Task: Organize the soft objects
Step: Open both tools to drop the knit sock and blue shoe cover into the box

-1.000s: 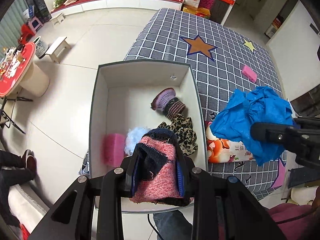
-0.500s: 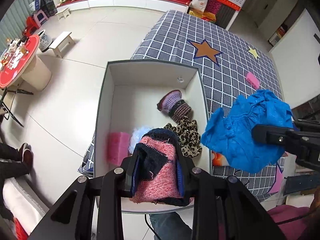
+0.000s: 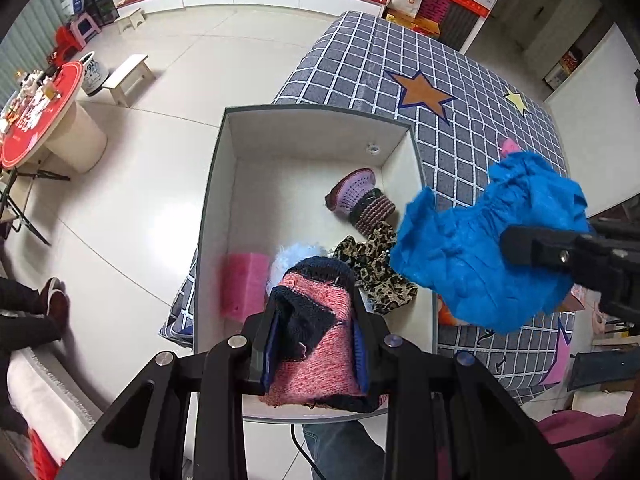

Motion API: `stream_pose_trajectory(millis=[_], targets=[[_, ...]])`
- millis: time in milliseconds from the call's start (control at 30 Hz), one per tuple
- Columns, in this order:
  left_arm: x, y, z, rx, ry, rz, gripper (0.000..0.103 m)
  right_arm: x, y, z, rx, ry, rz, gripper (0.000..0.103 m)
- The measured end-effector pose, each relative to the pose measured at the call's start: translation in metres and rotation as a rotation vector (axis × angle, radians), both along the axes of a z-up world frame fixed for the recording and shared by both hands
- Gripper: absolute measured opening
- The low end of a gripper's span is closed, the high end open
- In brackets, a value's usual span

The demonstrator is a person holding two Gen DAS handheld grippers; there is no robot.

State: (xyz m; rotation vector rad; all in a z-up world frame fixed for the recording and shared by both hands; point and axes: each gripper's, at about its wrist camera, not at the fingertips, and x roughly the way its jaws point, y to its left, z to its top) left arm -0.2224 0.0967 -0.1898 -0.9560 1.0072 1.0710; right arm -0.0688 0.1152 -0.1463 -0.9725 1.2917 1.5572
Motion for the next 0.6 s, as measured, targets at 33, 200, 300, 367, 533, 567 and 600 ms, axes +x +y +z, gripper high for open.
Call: stream_pose_trajectory(millis=[33,200,300,367,533,567,600], targets=[[-0.002,0.001,-0.001,-0.003,0.001,0.007,0.033,-0.003,0.002,-0.001,-0.001,-0.002,0.006,0.024],[-0.006,0.003,-0.003,-0.003,0.008,0.028,0.04,-0.018,0.013,-0.003,-0.006,-0.001,0.033,0.024],[-0.005,0.002,-0.002,0.01,0.021,0.033,0.072,-0.028,0.018,-0.002,0.003,-0.012,0.06,0.025],[-0.004,0.001,-0.001,0.02,0.023,0.03,0.081,-0.033,0.02,0.0,0.007,-0.023,0.077,0.032],[-0.009,0.003,0.001,0.039,-0.026,0.05,0.089,-0.031,0.021,0.005,0.045,-0.064,0.061,0.096],[-0.009,0.004,-0.002,0.031,-0.031,0.056,0.094,-0.029,0.022,0.004,0.036,-0.058,0.055,0.099],[-0.01,0.004,-0.003,0.025,-0.04,0.056,0.099,-0.025,0.023,0.002,0.018,-0.052,0.044,0.102]])
